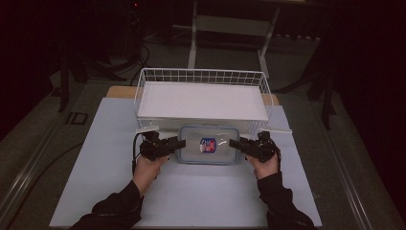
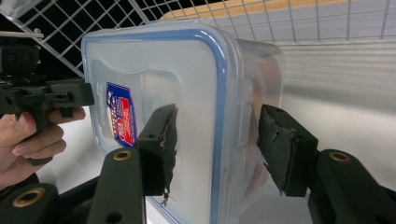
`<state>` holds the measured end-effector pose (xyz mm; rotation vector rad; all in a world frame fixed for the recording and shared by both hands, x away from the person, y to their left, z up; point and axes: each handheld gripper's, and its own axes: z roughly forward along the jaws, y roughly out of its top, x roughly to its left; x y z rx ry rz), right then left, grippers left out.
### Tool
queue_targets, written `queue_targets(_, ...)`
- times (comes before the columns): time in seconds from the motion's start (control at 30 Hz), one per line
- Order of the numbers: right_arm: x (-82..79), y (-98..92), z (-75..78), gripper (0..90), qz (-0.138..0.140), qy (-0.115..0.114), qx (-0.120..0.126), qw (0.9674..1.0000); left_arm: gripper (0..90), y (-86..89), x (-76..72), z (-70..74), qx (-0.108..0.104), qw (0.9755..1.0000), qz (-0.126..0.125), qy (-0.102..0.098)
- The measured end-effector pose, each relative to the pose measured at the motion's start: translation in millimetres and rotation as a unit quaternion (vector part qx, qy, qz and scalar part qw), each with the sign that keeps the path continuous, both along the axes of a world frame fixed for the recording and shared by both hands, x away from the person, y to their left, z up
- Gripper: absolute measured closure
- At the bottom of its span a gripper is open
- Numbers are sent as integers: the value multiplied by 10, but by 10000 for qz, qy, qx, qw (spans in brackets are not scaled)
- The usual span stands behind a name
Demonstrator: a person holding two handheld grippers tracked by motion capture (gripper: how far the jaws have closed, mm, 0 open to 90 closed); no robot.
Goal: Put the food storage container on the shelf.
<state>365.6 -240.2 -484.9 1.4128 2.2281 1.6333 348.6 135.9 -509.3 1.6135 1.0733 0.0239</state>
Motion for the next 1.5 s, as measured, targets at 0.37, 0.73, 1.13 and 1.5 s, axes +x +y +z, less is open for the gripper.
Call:
queue_targets(0.37,85,6,-86,467,-164,86,158,9997,510,5,73,-71,-148,9999,63,-30)
queue_targets(0.73,117,69,-146,429,-423,170,278,9986,485,4,151,-119,-309,9994,171,55)
queue_targets(1.13,204,221,-154,359,-865,-16,-76,9962,459,-17,221,-113,-142,9990,410,95)
queue_targets(1.5,116,172,-113,340,-994,-284,-190,9945,353,-32,88,-39,-30,9996,290,-6)
